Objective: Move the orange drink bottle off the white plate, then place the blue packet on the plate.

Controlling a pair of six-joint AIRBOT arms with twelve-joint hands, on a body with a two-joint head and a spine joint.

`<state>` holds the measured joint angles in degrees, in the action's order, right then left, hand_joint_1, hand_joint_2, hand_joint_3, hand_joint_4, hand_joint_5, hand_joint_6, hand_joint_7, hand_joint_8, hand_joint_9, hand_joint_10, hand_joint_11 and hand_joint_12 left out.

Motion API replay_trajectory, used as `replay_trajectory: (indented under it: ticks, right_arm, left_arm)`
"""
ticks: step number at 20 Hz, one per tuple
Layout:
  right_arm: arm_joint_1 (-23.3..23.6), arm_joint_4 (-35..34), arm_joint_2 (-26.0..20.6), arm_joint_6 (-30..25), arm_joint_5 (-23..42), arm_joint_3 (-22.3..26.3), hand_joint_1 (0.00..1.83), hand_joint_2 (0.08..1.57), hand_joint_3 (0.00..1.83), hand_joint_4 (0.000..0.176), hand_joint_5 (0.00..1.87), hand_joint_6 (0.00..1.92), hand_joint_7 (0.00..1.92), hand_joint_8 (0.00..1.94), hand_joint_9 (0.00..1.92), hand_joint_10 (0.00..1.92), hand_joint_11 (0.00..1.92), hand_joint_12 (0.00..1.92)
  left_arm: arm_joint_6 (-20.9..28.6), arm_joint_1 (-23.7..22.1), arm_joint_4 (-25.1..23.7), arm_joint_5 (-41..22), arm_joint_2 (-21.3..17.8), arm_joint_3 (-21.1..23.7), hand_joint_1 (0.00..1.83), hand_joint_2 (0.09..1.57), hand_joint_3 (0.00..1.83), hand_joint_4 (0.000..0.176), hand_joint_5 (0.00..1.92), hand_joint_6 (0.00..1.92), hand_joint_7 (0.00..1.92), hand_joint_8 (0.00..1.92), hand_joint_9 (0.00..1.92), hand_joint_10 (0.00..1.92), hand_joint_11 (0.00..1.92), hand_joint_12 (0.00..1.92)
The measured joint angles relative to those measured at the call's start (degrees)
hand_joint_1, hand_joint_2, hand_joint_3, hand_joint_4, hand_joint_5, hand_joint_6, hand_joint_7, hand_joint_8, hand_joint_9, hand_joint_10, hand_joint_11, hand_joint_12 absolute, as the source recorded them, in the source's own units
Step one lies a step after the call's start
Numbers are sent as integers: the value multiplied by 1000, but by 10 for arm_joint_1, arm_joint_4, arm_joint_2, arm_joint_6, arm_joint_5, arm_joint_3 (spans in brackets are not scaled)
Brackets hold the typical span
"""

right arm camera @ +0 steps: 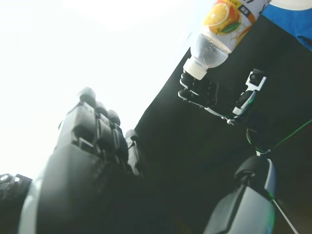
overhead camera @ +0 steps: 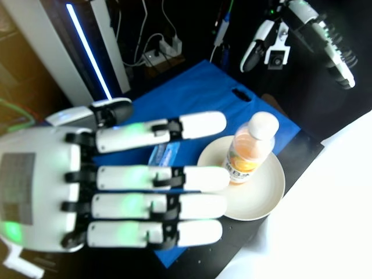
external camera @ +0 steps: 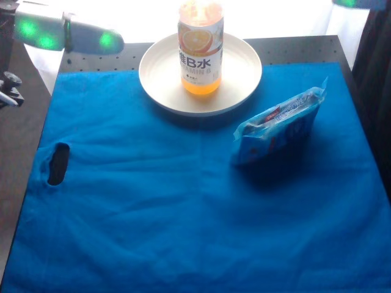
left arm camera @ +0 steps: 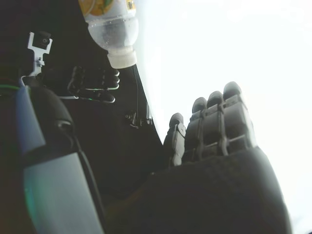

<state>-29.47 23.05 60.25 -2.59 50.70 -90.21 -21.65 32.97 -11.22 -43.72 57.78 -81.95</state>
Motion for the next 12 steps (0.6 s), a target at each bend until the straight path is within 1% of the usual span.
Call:
replay_trajectory:
  ticks: [1,2,3,4,5,6,7,8,9,10,11,12]
  right_arm:
    - [0,0,0,0,0,0,561,901,7,0,262,16,208,16,141,20,43,147]
    - [0,0,0,0,0,0,561,901,7,0,262,16,208,16,141,20,43,147]
    - [0,0,0,-2,0,0,588,889,0,0,292,19,209,10,138,13,40,144]
    - [0,2,0,-3,0,0,579,874,0,0,308,21,214,10,135,10,24,137]
    - [0,4,0,-4,0,0,574,874,0,0,310,19,222,12,142,11,22,137]
    - [0,5,0,-4,0,0,570,890,2,0,308,15,228,12,144,10,27,140]
    - [0,6,0,-4,0,0,570,892,3,0,310,13,231,11,155,13,55,152]
    - [0,7,0,-4,0,0,571,888,0,0,311,12,232,10,158,12,62,154]
    - [0,10,0,-5,0,0,566,899,4,0,315,11,230,7,161,12,90,166]
    - [0,14,0,-6,0,1,557,911,8,0,314,9,233,7,173,15,118,179]
    - [0,20,0,-7,0,1,549,909,6,0,318,9,229,5,167,10,105,174]
    - [0,25,0,-7,0,1,535,911,5,0,323,9,228,3,174,11,98,174]
  left_arm:
    - [0,0,-4,0,0,0,586,689,12,118,0,0,157,3,123,8,1,285]
    - [1,0,-4,0,0,0,586,689,12,118,0,0,157,3,123,8,1,285]
    - [6,0,-7,0,0,-2,568,692,10,113,0,0,157,2,122,6,14,288]
    - [15,0,-13,0,1,-4,573,692,9,101,0,0,157,2,126,7,16,289]
    - [23,0,-16,0,2,-9,561,698,11,82,0,0,142,0,125,6,17,290]
    - [28,-6,-23,5,5,-14,567,756,6,65,0,0,137,0,129,3,8,303]
    - [36,-16,-30,12,13,-27,546,788,13,59,0,0,119,0,117,0,1,306]
    - [47,-28,-40,19,22,-39,532,816,20,59,0,0,112,0,117,1,0,305]
    - [72,-46,-54,28,41,-63,526,793,7,72,0,0,109,0,131,6,6,308]
    - [92,-57,-64,36,60,-83,593,783,1,74,0,0,99,0,143,10,8,303]
    - [100,-64,-70,45,77,-98,633,758,5,87,0,0,79,2,135,1,31,233]
    - [103,-71,-84,63,94,-111,660,742,2,81,0,0,83,0,136,0,66,167]
